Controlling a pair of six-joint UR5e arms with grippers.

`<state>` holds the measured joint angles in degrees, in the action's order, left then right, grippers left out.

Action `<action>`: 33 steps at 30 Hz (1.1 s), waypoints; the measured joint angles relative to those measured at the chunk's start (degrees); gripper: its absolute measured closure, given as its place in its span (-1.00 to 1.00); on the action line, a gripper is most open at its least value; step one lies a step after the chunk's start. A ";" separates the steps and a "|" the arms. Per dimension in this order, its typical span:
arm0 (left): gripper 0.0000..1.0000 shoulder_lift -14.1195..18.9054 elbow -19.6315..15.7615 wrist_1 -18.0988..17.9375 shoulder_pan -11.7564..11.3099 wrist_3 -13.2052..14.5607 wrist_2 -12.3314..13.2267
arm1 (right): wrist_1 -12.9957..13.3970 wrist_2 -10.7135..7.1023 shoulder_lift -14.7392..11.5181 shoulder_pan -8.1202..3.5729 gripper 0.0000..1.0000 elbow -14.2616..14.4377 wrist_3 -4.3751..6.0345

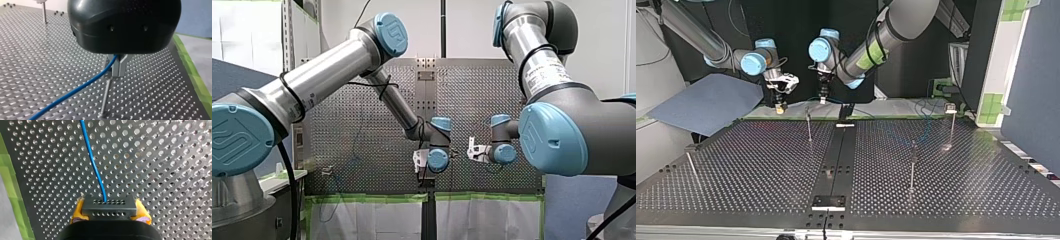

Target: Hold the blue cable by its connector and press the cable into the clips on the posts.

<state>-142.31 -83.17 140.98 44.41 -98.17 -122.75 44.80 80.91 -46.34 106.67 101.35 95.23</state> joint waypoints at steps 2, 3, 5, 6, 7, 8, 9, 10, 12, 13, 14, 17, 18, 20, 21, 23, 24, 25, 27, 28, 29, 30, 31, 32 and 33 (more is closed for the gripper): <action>1.00 -0.70 1.15 -0.05 0.05 -0.08 0.02 | 0.01 -0.11 0.02 -0.28 1.00 -0.07 -0.02; 1.00 -0.88 1.61 -0.03 0.06 -0.11 0.01 | 0.00 -0.16 0.03 -0.47 1.00 -0.15 -0.02; 1.00 -1.13 2.69 0.04 0.06 -0.19 -0.08 | -0.09 -0.27 0.04 -0.73 1.00 -0.30 -0.06; 1.00 -1.27 3.08 0.09 0.05 -0.21 -0.10 | -0.16 -0.37 0.05 -0.91 1.00 -0.40 -0.09; 1.00 -1.52 3.61 0.24 0.00 -0.23 -0.09 | -0.20 -0.43 0.05 -1.05 1.00 -0.46 -0.12; 1.00 -1.81 4.03 0.46 -0.05 -0.24 -0.07 | -0.24 -0.49 0.05 -1.19 1.00 -0.51 -0.16; 1.00 -2.17 4.49 0.78 -0.09 -0.24 -0.02 | -0.30 -0.54 0.05 -1.37 1.00 -0.54 -0.23; 1.00 -2.73 5.10 1.22 -0.13 -0.24 0.12 | -0.34 -0.54 0.05 -1.53 1.00 -0.57 -0.29; 1.00 -3.54 5.85 1.61 -0.19 -0.24 0.35 | -0.42 -0.53 0.05 -1.90 1.00 -0.64 -0.33; 1.00 -3.98 6.16 1.70 -0.21 -0.24 0.46 | -0.45 -0.55 0.05 -2.04 1.00 -0.70 -0.32; 1.00 -4.22 6.32 1.70 -0.24 -0.23 0.54 | -0.48 -0.57 0.05 -2.16 1.00 -0.78 -0.29; 1.00 -4.64 6.56 1.64 -0.35 -0.25 0.74 | -0.92 -0.68 0.05 -2.56 1.00 -1.17 -0.24; 1.00 -4.69 6.59 1.63 -0.42 -0.25 0.80 | -1.23 -0.81 0.05 -2.69 1.00 -1.35 -0.26; 1.00 -4.74 6.62 1.58 -0.57 -0.25 1.04 | -2.09 -1.38 0.05 -3.01 1.00 -1.73 -0.33; 1.00 -4.74 6.62 1.56 -0.62 -0.25 1.17 | -2.56 -1.81 0.05 -3.18 1.00 -1.89 -0.35; 1.00 -4.77 6.62 1.53 -0.74 -0.26 1.48 | -3.10 -2.58 0.05 -3.40 1.00 -2.09 -0.38; 1.00 -4.78 6.63 1.52 -0.79 -0.26 1.62 | -3.37 -3.15 0.05 -3.55 1.00 -2.18 -0.38; 1.00 -4.78 6.63 1.51 -0.85 -0.26 1.78 | -3.57 -3.57 0.05 -3.65 1.00 -2.23 -0.38; 1.00 -4.77 6.64 1.50 -0.95 -0.24 2.01 | -4.06 -4.57 0.05 -3.89 1.00 -2.34 -0.41; 1.00 -4.77 6.64 1.50 -1.01 -0.24 2.22 | -4.26 -5.00 0.05 -3.97 1.00 -2.38 -0.44; 1.00 -4.77 6.64 1.50 -1.05 -0.25 2.40 | -4.41 -5.41 0.05 -4.06 1.00 -2.42 -0.46; 1.00 -4.77 6.64 1.50 -1.08 -0.24 2.59 | -4.56 -5.95 0.05 -4.16 1.00 -2.45 -0.49; 1.00 -4.77 6.64 1.50 -1.13 -0.23 2.88 | -4.64 -6.38 0.05 -4.24 1.00 -2.47 -0.50; 1.00 -4.77 6.64 1.50 -1.15 -0.22 3.13 | -4.69 -6.79 0.05 -4.31 1.00 -2.48 -0.48; 1.00 -4.77 6.66 1.52 -1.17 -0.22 3.39 | -4.73 -7.32 0.05 -4.41 1.00 -2.48 -0.44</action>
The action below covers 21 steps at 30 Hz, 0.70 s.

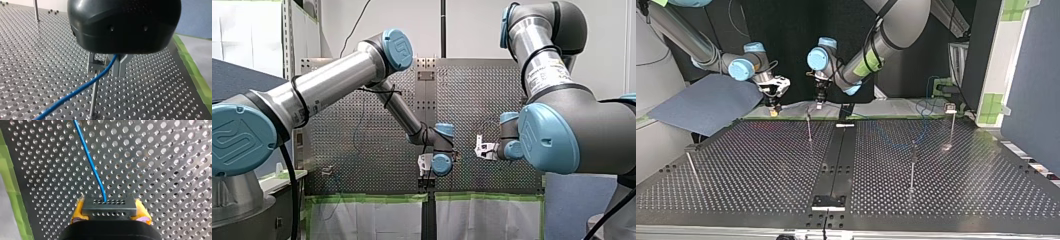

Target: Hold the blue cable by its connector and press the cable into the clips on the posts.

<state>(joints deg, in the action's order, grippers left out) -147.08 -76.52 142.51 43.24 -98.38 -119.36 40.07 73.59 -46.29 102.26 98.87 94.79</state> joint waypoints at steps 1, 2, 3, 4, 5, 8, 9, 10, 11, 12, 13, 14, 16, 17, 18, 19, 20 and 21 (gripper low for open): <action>1.00 0.00 0.06 0.09 -0.02 0.01 0.27 | -0.03 -0.40 0.00 -0.09 1.00 0.00 0.04; 1.00 0.00 0.14 0.23 -0.02 0.02 0.41 | -0.04 -0.83 0.00 -0.18 1.00 -0.01 0.09; 1.00 0.00 0.23 0.38 -0.02 0.02 0.50 | -0.05 -1.41 0.00 -0.32 1.00 -0.01 0.15; 1.00 0.01 0.38 0.56 -0.03 0.02 0.59 | -0.06 -1.84 0.00 -0.42 1.00 -0.01 0.20; 1.00 0.01 0.52 0.67 -0.04 0.00 0.65 | -0.06 -2.25 0.00 -0.51 1.00 -0.02 0.23; 1.00 0.01 1.12 1.02 -0.09 -0.02 0.78 | -0.06 -3.09 0.00 -0.83 1.00 -0.07 0.36; 1.00 0.01 1.34 1.17 -0.12 -0.02 0.81 | -0.03 -3.24 0.00 -0.92 1.00 -0.09 0.43; 1.00 0.01 1.65 1.42 -0.16 -0.01 0.85 | 0.01 -3.30 0.00 -0.98 1.00 -0.10 0.49; 1.00 0.00 1.89 1.62 -0.19 0.00 0.89 | 0.06 -3.37 0.00 -1.03 1.00 -0.13 0.57; 1.00 0.00 2.14 1.84 -0.20 0.01 0.97 | 0.11 -3.45 0.00 -1.08 1.00 -0.17 0.68; 1.00 0.01 2.44 2.12 -0.21 0.01 1.11 | 0.15 -3.53 0.00 -1.09 1.00 -0.21 0.78; 1.00 0.01 2.62 2.32 -0.22 0.02 1.20 | 0.18 -3.60 0.00 -1.11 1.00 -0.27 0.89; 1.00 0.01 2.87 2.72 -0.20 0.03 1.37 | 0.27 -3.71 0.00 -1.13 1.00 -0.41 1.13; 1.00 0.01 2.93 2.86 -0.17 0.03 1.43 | 0.30 -3.74 0.00 -1.13 1.00 -0.47 1.20; 1.00 0.01 2.97 2.97 -0.14 0.03 1.49 | 0.33 -3.76 0.00 -1.13 1.00 -0.53 1.28; 1.00 0.01 3.01 3.06 -0.12 0.03 1.54 | 0.36 -3.78 0.00 -1.13 1.00 -0.58 1.32; 1.00 0.01 3.03 3.10 -0.13 0.04 1.57 | 0.40 -3.78 0.00 -1.13 1.00 -0.61 1.36; 1.00 0.01 3.04 3.13 -0.16 0.03 1.63 | 0.47 -3.79 0.00 -1.14 1.00 -0.67 1.42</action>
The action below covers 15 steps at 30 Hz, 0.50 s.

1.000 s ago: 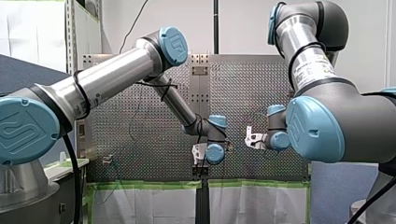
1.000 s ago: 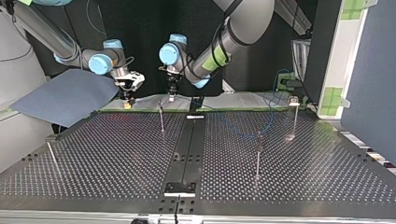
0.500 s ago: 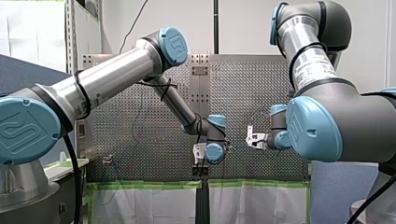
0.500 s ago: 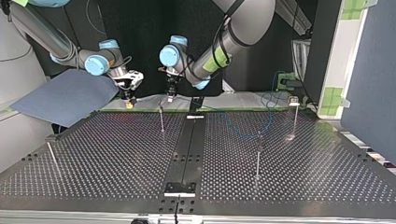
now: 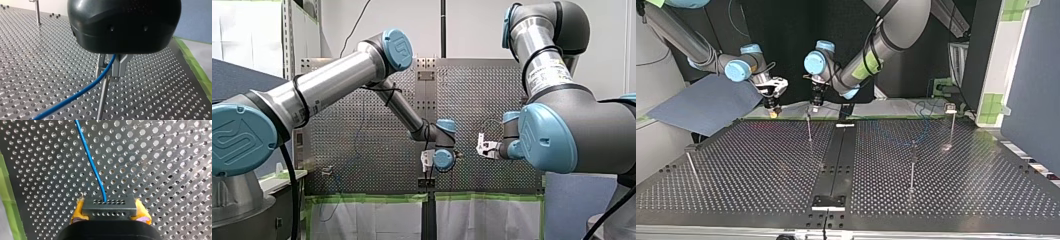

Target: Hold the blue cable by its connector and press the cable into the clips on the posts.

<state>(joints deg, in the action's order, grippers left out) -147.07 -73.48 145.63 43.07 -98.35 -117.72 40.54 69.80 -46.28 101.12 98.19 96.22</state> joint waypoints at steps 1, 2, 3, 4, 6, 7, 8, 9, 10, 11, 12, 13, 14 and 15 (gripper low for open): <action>1.00 0.00 0.00 0.03 -0.07 -0.04 0.18 | 0.05 -0.01 0.00 0.00 1.00 -0.05 0.07; 1.00 0.00 0.00 0.05 -0.15 -0.10 0.33 | 0.09 0.00 0.01 0.00 1.00 -0.11 0.13; 1.00 0.00 0.03 0.07 -0.23 -0.17 0.44 | 0.14 0.00 0.04 0.00 1.00 -0.18 0.20; 1.00 0.00 0.14 0.10 -0.35 -0.24 0.54 | 0.17 -0.01 0.05 0.00 1.00 -0.23 0.25; 1.00 0.00 0.36 0.15 -0.53 -0.33 0.63 | 0.22 -0.01 0.06 0.00 1.00 -0.31 0.33; 1.00 0.00 0.58 0.24 -0.67 -0.38 0.68 | 0.25 -0.01 0.07 0.00 1.00 -0.33 0.35; 1.00 0.00 0.77 0.37 -0.79 -0.41 0.72 | 0.30 -0.01 0.07 0.00 1.00 -0.37 0.36; 1.00 0.00 0.98 0.54 -0.90 -0.44 0.73 | 0.36 -0.01 0.08 0.00 1.00 -0.40 0.37; 1.00 0.00 1.27 0.78 -1.07 -0.46 0.73 | 0.42 -0.01 0.08 0.00 1.00 -0.42 0.38; 1.00 0.00 1.47 0.93 -1.19 -0.48 0.76 | 0.46 -0.01 0.08 0.00 1.00 -0.46 0.38; 1.00 0.00 1.66 1.06 -1.32 -0.49 0.79 | 0.52 -0.01 0.08 0.00 1.00 -0.50 0.39; 1.00 0.00 1.90 1.22 -1.51 -0.50 0.84 | 0.56 -0.01 0.08 0.00 1.00 -0.53 0.39; 1.00 0.00 2.07 1.35 -1.65 -0.51 0.91 | 0.62 -0.02 0.11 0.00 1.00 -0.54 0.39; 1.00 -0.01 2.23 1.49 -1.80 -0.51 0.99 | 0.70 -0.04 0.11 0.00 1.00 -0.55 0.39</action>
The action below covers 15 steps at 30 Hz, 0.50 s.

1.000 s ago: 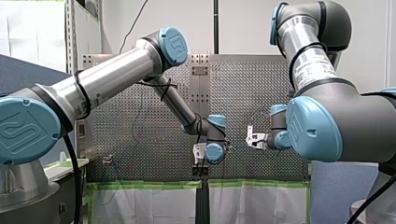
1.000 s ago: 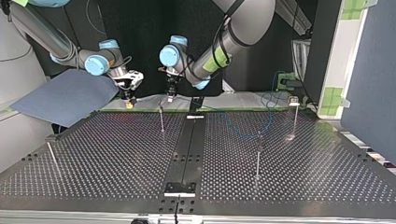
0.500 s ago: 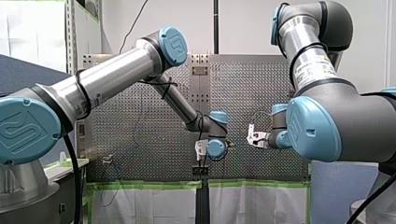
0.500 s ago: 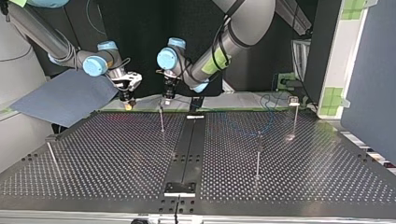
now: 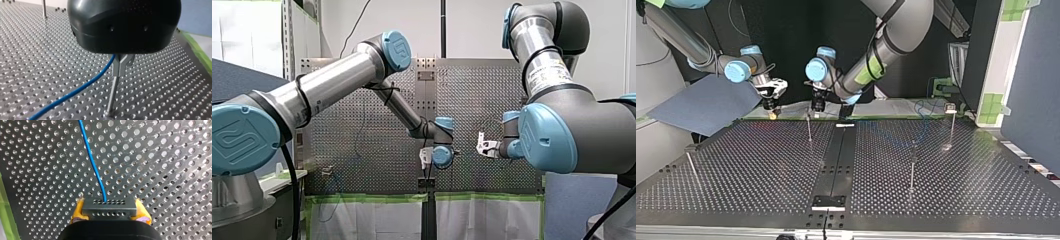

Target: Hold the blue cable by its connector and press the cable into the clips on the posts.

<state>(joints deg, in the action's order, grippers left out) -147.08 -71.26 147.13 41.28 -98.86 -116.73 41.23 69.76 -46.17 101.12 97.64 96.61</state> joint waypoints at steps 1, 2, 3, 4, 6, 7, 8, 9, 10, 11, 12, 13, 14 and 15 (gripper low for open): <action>1.00 0.00 0.16 0.16 -0.21 0.00 0.10 | 0.08 0.00 0.00 0.00 1.00 -0.03 0.00; 1.00 0.00 0.26 0.25 -0.37 -0.01 0.18 | 0.16 -0.01 0.00 0.00 1.00 -0.04 0.01; 1.00 -0.01 0.35 0.31 -0.55 -0.03 0.27 | 0.26 -0.03 0.01 0.00 1.00 -0.04 0.04; 1.00 -0.04 0.41 0.36 -0.75 -0.06 0.37 | 0.34 -0.04 0.02 0.00 1.00 -0.05 0.05; 1.00 -0.06 0.49 0.58 -1.24 -0.14 0.65 | 0.49 -0.09 0.04 0.00 1.00 -0.12 0.11; 1.00 -0.06 0.50 0.73 -1.42 -0.17 0.85 | 0.55 -0.11 0.04 0.00 1.00 -0.15 0.13; 1.00 -0.06 0.51 0.90 -1.60 -0.23 1.24 | 0.59 -0.11 0.04 0.00 1.00 -0.17 0.16; 1.00 -0.06 0.51 1.00 -1.71 -0.29 1.57 | 0.71 -0.13 0.05 0.00 1.00 -0.22 0.27; 1.00 -0.06 0.51 1.07 -1.84 -0.44 2.04 | 0.85 -0.13 0.05 0.00 1.00 -0.24 0.39; 1.00 -0.07 0.51 1.10 -1.94 -0.58 2.37 | 1.00 -0.14 0.08 0.00 1.00 -0.28 0.51; 1.00 -0.07 0.51 1.12 -2.05 -0.71 2.69 | 1.17 -0.17 0.10 0.00 1.00 -0.31 0.64; 1.00 -0.07 0.52 1.13 -2.23 -0.89 3.16 | 1.26 -0.19 0.12 0.00 1.00 -0.33 0.71; 1.00 -0.09 0.58 1.15 -2.39 -1.06 3.52 | 1.34 -0.20 0.12 0.00 1.00 -0.35 0.76; 1.00 -0.15 0.70 1.21 -2.55 -1.28 3.89 | 1.43 -0.21 0.15 0.00 1.00 -0.36 0.81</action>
<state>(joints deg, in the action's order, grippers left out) -147.23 -70.55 148.34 38.73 -100.14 -112.84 42.67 69.55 -46.02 101.12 97.29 97.42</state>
